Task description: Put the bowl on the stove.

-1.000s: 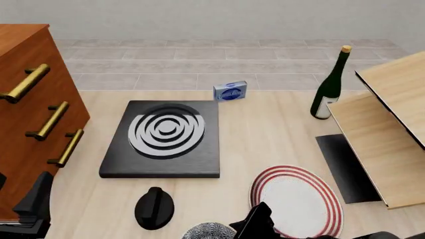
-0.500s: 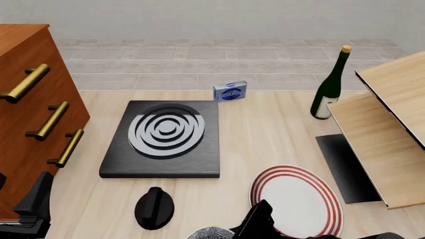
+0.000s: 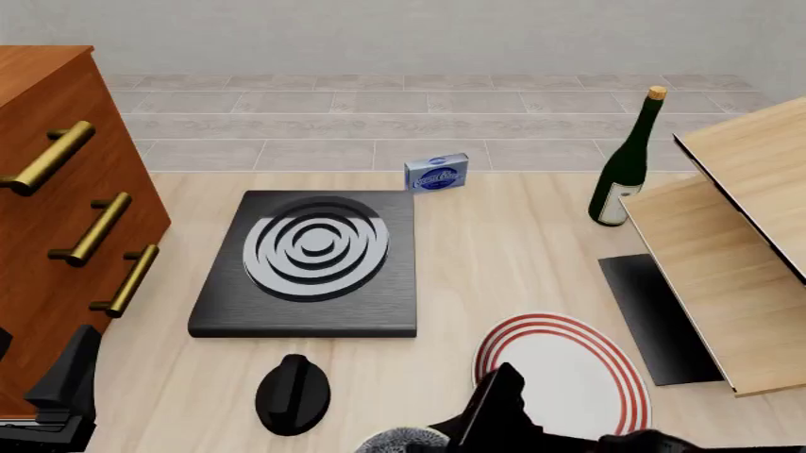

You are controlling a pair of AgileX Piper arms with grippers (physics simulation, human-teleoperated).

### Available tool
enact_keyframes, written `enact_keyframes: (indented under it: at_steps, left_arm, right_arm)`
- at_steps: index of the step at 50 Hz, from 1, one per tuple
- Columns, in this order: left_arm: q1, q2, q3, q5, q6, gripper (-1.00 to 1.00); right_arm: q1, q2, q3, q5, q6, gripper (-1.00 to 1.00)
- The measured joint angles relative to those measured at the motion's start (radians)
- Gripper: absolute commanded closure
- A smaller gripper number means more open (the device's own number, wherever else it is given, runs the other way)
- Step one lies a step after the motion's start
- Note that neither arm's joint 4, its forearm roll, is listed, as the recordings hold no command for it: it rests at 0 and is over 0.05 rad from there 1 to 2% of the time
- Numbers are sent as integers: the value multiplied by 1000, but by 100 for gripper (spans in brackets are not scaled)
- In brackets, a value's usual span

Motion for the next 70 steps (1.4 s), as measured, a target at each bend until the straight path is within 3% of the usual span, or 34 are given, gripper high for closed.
enact_keyframes:
  at_steps: [19,42,55,70]
  left_arm:
    - [0,0,0,0,0,-100]
    - [0,0,0,0,0,-100]
    - [0,0,0,0,0,-100]
    - [0,0,0,0,0,-100]
  right_arm:
    - [-33,-201,-41,182,-45,100]
    - [-161,-423,-146,389,-57,100]
    - [-215,-443,-215,434,-17,100]
    - [-240,-319,-344,437,34,100]
